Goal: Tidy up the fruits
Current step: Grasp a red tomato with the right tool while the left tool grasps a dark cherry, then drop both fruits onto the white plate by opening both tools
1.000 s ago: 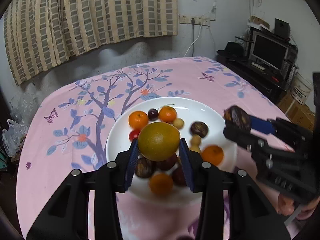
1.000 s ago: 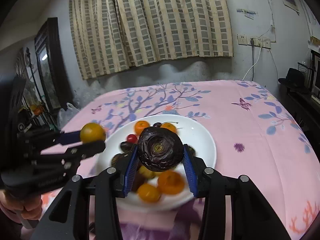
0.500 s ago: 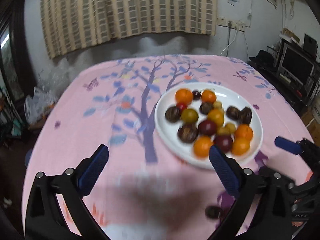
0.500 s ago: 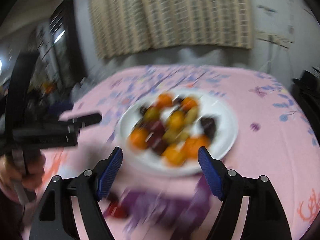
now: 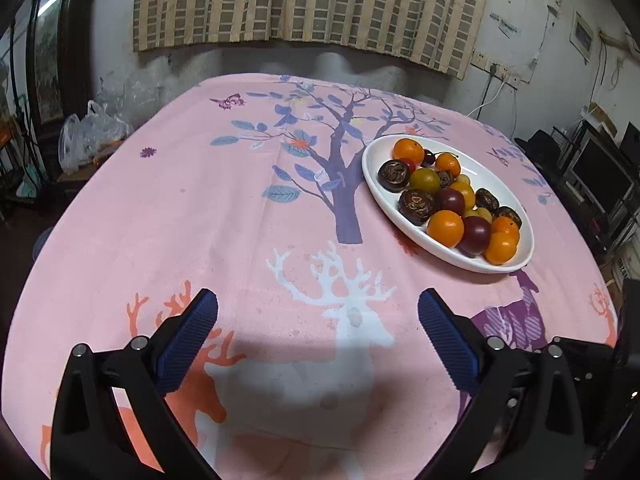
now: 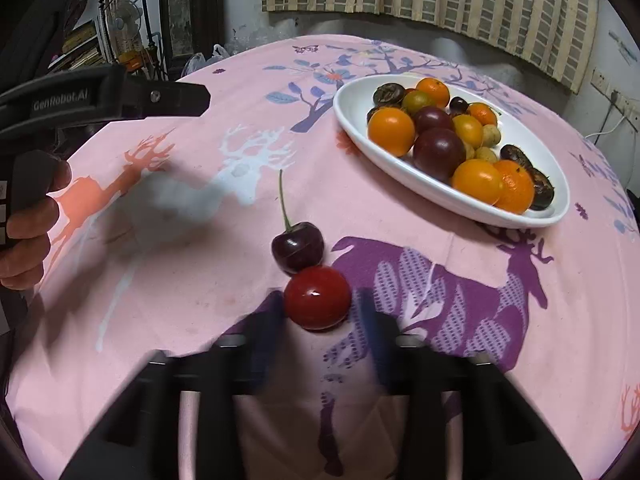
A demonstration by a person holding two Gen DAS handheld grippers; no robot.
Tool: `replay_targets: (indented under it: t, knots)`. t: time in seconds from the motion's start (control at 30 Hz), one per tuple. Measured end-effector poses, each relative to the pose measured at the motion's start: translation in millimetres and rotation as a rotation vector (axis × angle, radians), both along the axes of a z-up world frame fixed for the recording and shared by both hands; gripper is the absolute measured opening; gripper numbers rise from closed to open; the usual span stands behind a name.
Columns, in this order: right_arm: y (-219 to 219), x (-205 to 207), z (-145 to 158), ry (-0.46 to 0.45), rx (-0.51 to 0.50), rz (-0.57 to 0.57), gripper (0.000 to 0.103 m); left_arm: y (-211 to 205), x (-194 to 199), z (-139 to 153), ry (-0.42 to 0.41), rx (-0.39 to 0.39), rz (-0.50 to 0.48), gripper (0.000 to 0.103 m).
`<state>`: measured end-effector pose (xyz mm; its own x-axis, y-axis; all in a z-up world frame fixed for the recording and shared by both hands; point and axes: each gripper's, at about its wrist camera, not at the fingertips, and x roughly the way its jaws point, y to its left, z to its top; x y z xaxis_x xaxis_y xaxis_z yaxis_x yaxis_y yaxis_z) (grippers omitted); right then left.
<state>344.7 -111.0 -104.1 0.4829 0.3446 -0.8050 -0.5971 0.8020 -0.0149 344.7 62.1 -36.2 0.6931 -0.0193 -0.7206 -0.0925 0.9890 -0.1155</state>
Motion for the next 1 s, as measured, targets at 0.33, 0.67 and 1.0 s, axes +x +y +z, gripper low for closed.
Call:
replay_targets:
  t: [0.33, 0.67, 1.0]
  knots:
    - [-62, -1, 47, -0.101, 0.122, -0.171, 0.031, -91, -14, -18, -0.012, 0.088, -0.393, 0.073]
    - [-70, -3, 54, -0.117, 0.146, -0.181, 0.031, -112, 5, -50, 0.072, 0.15, -0.409, 0.028]
    - [-83, 31, 78, -0.183, 0.219, -0.239, 0.031, -104, 21, 8, -0.054, 0.118, -0.383, 0.028]
